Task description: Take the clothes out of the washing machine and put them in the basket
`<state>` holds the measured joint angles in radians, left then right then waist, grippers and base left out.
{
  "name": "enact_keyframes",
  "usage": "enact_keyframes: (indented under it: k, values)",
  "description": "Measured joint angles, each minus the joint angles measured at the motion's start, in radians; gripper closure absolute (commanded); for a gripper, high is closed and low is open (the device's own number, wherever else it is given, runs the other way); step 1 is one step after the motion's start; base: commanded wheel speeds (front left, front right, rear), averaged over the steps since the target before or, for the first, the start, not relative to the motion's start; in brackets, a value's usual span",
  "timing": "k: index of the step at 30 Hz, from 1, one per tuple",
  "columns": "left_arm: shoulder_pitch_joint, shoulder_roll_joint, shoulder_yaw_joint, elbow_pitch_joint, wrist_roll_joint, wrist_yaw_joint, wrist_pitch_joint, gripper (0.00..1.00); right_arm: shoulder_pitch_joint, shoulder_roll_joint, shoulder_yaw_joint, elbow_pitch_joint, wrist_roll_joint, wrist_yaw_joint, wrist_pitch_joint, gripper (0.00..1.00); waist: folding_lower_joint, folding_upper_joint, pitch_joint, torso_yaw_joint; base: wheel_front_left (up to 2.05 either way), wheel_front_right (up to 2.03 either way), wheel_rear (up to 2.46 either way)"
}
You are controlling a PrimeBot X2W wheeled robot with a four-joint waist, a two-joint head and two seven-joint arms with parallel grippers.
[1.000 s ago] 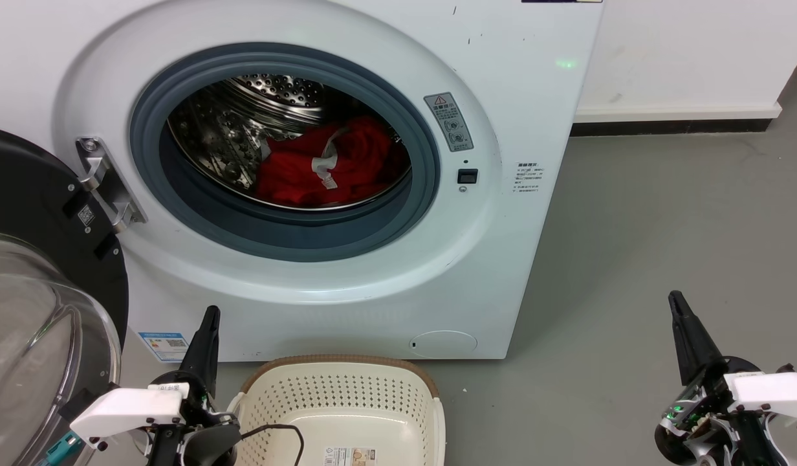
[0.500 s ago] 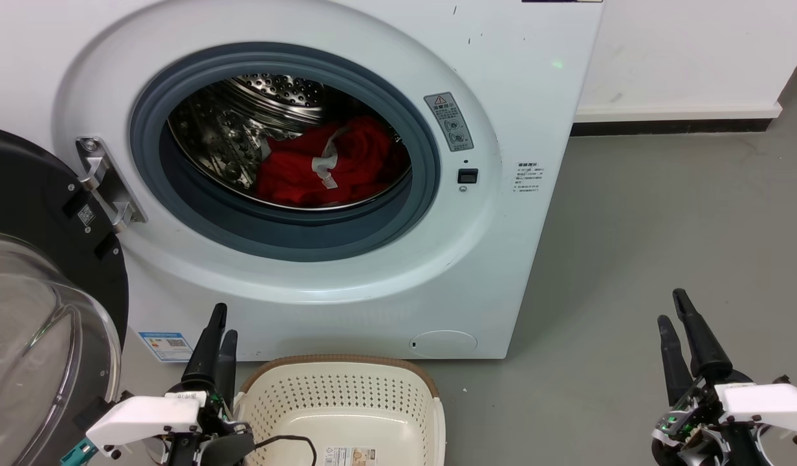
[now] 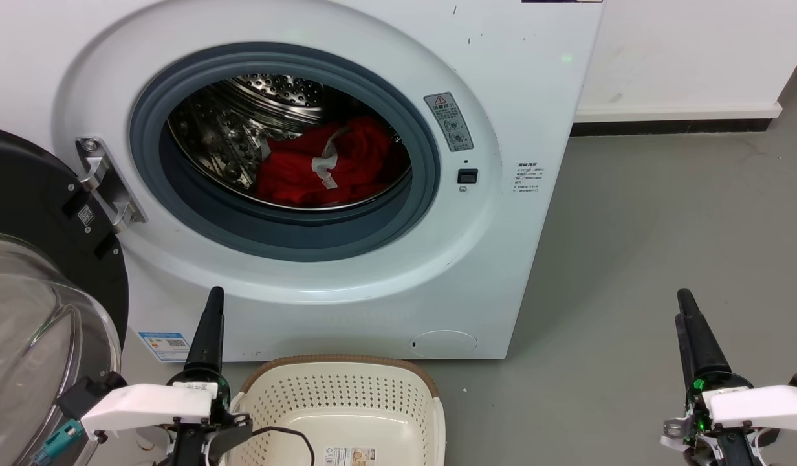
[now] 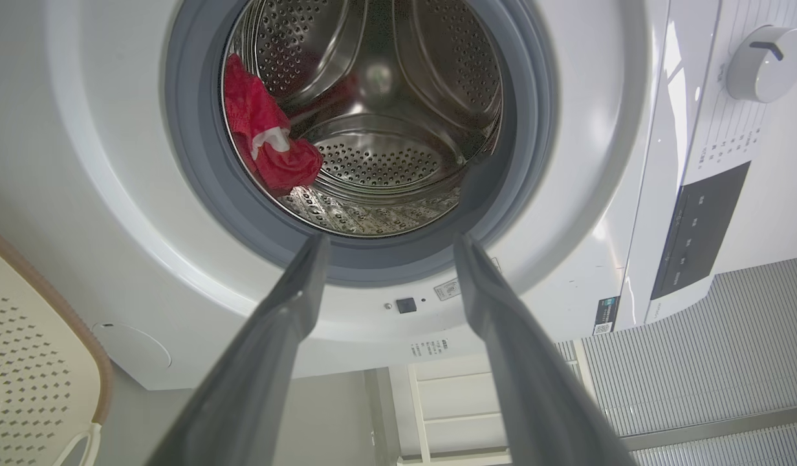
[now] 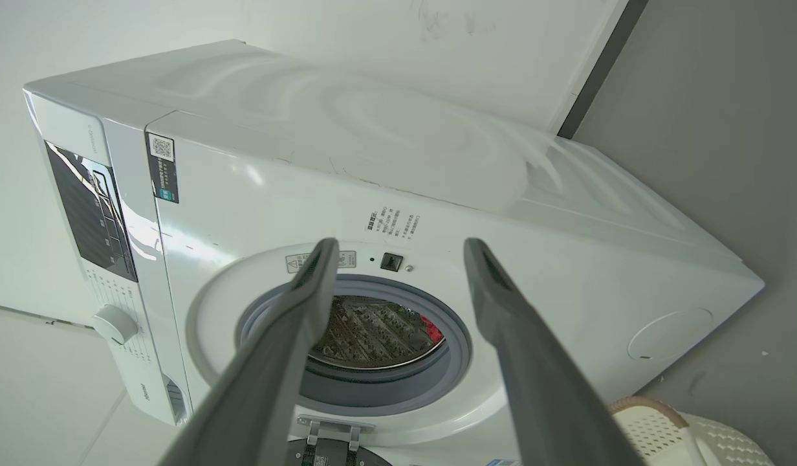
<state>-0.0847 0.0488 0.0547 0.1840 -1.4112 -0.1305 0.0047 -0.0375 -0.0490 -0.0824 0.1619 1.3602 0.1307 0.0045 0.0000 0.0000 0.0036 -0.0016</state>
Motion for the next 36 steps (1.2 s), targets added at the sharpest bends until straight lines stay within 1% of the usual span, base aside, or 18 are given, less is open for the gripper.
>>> enact_keyframes:
  k: [5,6,12,21,22,26,28,29,32,34,36]
  values:
    - [0.0,0.0,-0.007,-0.021,0.109,0.0,-0.019,0.0,0.002,0.0,0.002,-0.03,-0.135,0.0,-0.021,0.0,0.0,0.0,-0.001,0.0,0.0,0.0,0.0]
    - [0.0,0.0,-0.009,-0.028,0.154,0.0,-0.027,0.0,0.006,0.0,0.005,-0.038,-0.189,0.0,-0.028,0.0,0.0,0.0,-0.001,0.0,0.0,0.0,0.0]
    - [0.0,0.0,-0.02,-0.047,0.299,0.01,-0.049,0.0,0.025,0.0,0.021,-0.059,-0.35,0.0,-0.05,0.0,0.0,0.0,-0.003,-0.001,0.0,0.0,0.0]
    - [0.0,0.0,-0.049,-0.06,0.504,0.02,-0.079,0.0,0.04,0.0,0.039,-0.062,-0.525,0.0,-0.079,0.0,0.0,0.0,-0.003,-0.001,0.0,0.0,0.0]
    - [0.0,0.0,-0.052,-0.062,0.543,0.021,-0.087,0.0,0.04,0.0,0.042,-0.061,-0.56,0.0,-0.085,0.0,0.0,0.0,-0.003,-0.001,0.0,0.0,0.0]
    - [0.002,0.0,-0.058,-0.064,0.612,0.025,-0.098,0.0,0.043,0.0,0.044,-0.062,-0.625,0.0,-0.097,0.0,0.0,0.0,-0.005,-0.001,0.0,0.0,0.0]
    - [0.004,0.0,-0.06,-0.065,0.626,0.025,-0.101,0.0,0.044,0.0,0.044,-0.063,-0.642,0.0,-0.1,0.0,0.0,0.0,-0.005,-0.001,0.0,0.0,0.0]
    - [0.006,0.0,-0.066,-0.064,0.667,0.025,-0.108,0.0,0.046,0.0,0.046,-0.065,-0.673,0.0,-0.104,0.0,0.0,0.0,-0.005,-0.001,0.0,0.0,0.0]
    - [0.01,0.0,-0.072,-0.064,0.719,0.025,-0.116,0.0,0.049,0.0,0.048,-0.07,-0.721,0.0,-0.111,0.0,0.0,0.0,-0.006,-0.001,0.0,0.0,0.0]
    - [0.01,0.0,-0.074,-0.065,0.735,0.025,-0.119,0.0,0.05,0.0,0.049,-0.074,-0.736,0.0,-0.113,0.0,0.0,0.0,-0.006,-0.001,0.0,0.0,0.0]
    - [0.012,0.001,-0.078,-0.065,0.783,0.026,-0.128,0.0,0.054,0.0,0.051,-0.086,-0.788,0.0,-0.12,0.0,0.0,0.0,-0.006,-0.001,0.0,0.0,0.0]
